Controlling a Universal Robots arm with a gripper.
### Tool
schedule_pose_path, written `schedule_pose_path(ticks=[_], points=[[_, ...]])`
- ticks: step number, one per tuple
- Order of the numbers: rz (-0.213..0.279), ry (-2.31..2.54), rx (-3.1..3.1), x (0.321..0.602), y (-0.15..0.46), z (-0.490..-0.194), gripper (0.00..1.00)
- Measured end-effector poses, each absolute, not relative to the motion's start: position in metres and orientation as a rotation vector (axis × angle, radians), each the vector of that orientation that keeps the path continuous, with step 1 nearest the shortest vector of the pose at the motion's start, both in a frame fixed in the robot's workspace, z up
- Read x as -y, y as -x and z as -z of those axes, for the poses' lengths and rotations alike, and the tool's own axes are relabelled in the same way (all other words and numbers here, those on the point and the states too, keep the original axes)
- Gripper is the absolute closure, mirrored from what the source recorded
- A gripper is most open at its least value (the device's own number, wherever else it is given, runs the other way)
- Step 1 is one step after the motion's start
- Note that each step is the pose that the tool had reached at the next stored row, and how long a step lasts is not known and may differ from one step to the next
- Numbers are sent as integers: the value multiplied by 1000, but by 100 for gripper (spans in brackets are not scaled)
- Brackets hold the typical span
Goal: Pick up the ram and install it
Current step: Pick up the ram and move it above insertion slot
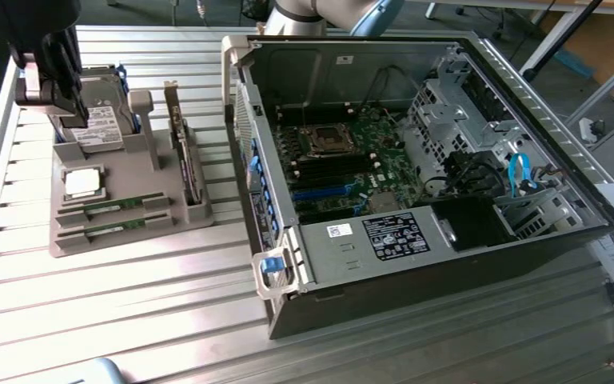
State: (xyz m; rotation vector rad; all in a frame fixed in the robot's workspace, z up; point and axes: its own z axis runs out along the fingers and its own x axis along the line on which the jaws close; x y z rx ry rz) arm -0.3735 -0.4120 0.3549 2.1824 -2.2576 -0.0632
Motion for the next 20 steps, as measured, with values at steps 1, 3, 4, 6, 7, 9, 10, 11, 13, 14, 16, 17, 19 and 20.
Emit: schedule_pose_path(ticks=[1,3,4,6,7,9,10,11,13,14,16,17,19,20], points=[[63,-2182,2258,412,374,-355,82],[63,-2182,2258,412,374,-355,82],[63,-2182,2257,412,373,-355,82],[63,-2182,2258,412,373,-355,82],[63,-2182,2258,412,373,-355,82],[63,-2182,2257,412,373,-355,82],[63,-2182,2257,412,373,-355,82],[63,-2182,2257,412,373,-355,81],[63,-2182,2258,412,373,-355,75],[63,-2182,2257,412,373,-355,75],[63,-2182,2258,412,373,-355,75],[63,-2182,2258,412,373,-355,75],[63,-2182,2257,412,373,-355,75],[63,-2182,2257,412,373,-355,75]])
